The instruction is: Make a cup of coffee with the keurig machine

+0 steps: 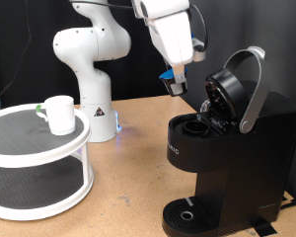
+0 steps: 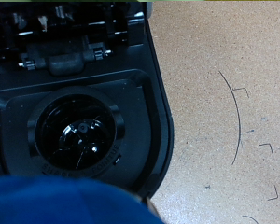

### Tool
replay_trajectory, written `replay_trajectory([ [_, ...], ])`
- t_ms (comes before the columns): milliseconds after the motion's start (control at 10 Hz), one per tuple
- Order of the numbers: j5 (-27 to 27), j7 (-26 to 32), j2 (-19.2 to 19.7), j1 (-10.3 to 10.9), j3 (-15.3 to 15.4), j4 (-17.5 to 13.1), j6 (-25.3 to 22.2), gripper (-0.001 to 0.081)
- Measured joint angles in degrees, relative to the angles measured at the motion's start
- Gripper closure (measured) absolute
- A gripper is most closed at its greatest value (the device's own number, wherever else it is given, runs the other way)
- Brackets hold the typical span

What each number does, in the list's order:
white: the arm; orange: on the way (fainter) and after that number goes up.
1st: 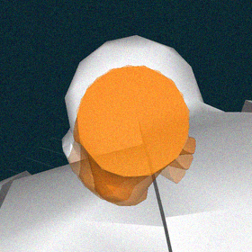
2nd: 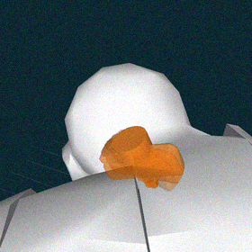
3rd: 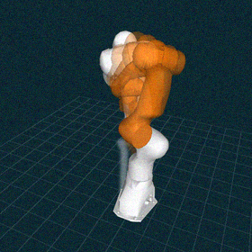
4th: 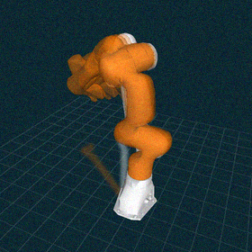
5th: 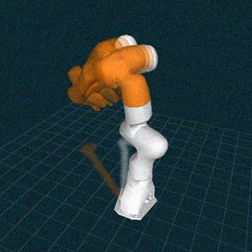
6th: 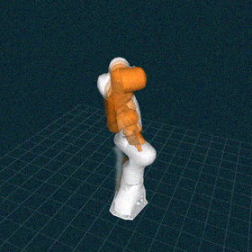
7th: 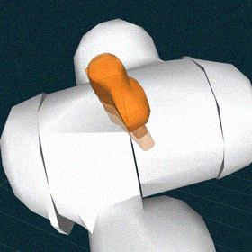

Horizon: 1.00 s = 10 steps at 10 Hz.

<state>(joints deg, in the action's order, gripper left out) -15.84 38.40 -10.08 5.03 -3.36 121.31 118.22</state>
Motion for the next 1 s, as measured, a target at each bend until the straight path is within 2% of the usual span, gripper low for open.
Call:
replay_trajectory([
  [500,3.78,-4.96,0.14,0.18,4.34,3.5,3.64,0.0342],
  [1000,5.23,-8.76,1.01,0.25,7.93,6.72,8.96,0.0342],
])
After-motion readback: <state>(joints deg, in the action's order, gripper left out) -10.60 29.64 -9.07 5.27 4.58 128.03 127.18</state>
